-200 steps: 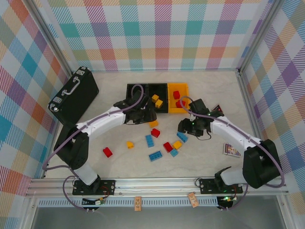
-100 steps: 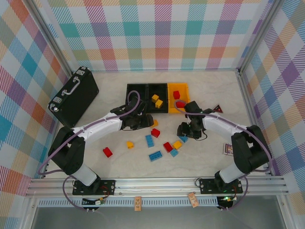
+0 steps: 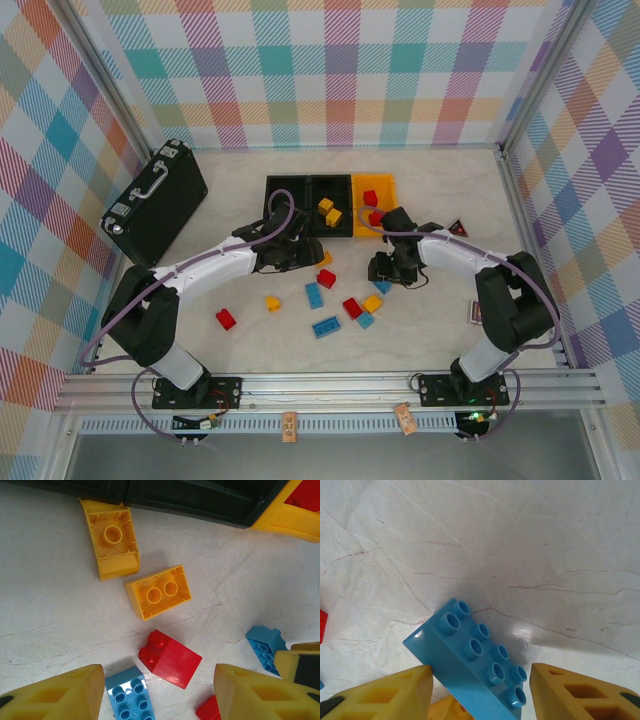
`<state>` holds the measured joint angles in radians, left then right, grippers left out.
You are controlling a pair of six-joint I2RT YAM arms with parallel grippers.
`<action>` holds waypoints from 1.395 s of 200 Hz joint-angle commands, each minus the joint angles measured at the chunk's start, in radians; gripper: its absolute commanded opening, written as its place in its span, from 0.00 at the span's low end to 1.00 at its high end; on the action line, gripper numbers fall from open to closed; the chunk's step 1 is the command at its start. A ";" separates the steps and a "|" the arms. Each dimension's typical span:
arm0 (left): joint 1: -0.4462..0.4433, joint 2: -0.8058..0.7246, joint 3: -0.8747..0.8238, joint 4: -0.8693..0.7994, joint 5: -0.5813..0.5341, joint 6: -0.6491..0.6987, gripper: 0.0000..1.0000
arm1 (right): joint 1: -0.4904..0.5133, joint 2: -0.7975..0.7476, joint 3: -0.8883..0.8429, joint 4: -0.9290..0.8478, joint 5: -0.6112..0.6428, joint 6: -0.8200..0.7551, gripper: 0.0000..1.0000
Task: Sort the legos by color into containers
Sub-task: Pick up the lego from the center of the table.
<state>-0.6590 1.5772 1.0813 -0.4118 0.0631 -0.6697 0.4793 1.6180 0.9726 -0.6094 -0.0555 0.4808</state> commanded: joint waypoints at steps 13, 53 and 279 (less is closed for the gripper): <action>-0.012 0.008 -0.018 0.005 0.006 -0.018 0.59 | 0.011 0.028 0.009 0.000 0.010 -0.018 0.56; -0.012 0.011 -0.020 0.005 0.006 -0.019 0.59 | 0.014 0.019 0.000 0.028 -0.023 -0.012 0.57; -0.011 -0.110 -0.133 0.030 -0.021 -0.063 0.59 | 0.087 0.067 0.159 -0.021 0.018 -0.026 0.30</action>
<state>-0.6590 1.5326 0.9897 -0.3958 0.0589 -0.7048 0.5579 1.7222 1.0519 -0.6018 -0.0261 0.4770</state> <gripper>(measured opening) 0.591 0.331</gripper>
